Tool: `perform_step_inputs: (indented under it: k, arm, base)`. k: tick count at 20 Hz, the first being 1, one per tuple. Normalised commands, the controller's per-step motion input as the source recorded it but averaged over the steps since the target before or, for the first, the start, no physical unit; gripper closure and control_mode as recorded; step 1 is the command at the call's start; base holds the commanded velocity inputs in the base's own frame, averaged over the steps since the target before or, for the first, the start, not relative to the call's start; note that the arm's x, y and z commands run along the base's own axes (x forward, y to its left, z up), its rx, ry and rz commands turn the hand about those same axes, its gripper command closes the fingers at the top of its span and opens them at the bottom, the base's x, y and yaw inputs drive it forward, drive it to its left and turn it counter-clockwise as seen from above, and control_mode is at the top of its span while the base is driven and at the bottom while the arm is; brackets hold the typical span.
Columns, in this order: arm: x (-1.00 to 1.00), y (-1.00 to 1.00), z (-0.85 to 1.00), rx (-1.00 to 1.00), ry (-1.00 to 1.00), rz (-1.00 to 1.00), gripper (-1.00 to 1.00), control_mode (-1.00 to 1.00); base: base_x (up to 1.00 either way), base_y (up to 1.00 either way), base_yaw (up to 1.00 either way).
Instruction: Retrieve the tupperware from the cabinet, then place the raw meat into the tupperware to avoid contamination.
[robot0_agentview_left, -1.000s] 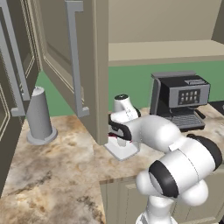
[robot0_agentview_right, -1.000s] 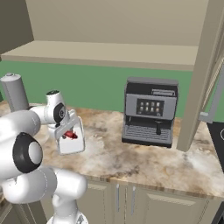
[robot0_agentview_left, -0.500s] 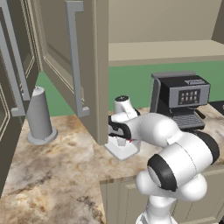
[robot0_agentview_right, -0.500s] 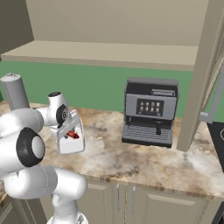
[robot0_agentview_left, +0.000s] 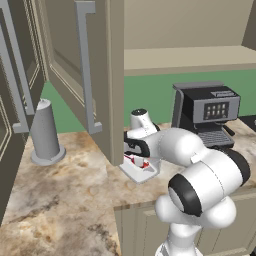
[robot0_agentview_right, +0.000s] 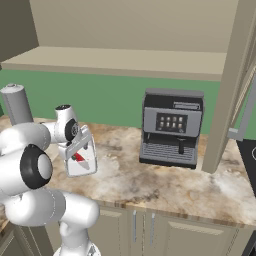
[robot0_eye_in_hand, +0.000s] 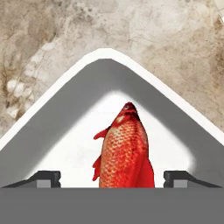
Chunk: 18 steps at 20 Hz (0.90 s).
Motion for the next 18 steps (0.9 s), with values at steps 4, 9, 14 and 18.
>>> perform_step_inputs:
  k: [4, 9, 14, 18]
  arm:
    - [0.00, 0.00, 0.05, 0.00, 0.01, 0.00, -1.00, -1.00]
    - [0.00, 0.01, 0.52, 0.03, 0.08, -0.02, -1.00, -1.00]
    - [-0.17, 0.07, 0.41, 0.02, 0.02, -0.03, -1.00, -1.00]
    - [-0.42, 0.02, 0.32, 0.00, -0.03, 0.00, -1.00, -1.00]
  base:
    - [0.00, 0.00, 0.00]
    - [0.00, 0.00, 0.00]
    - [0.00, 0.00, 0.00]
    - [0.00, 0.00, 0.00]
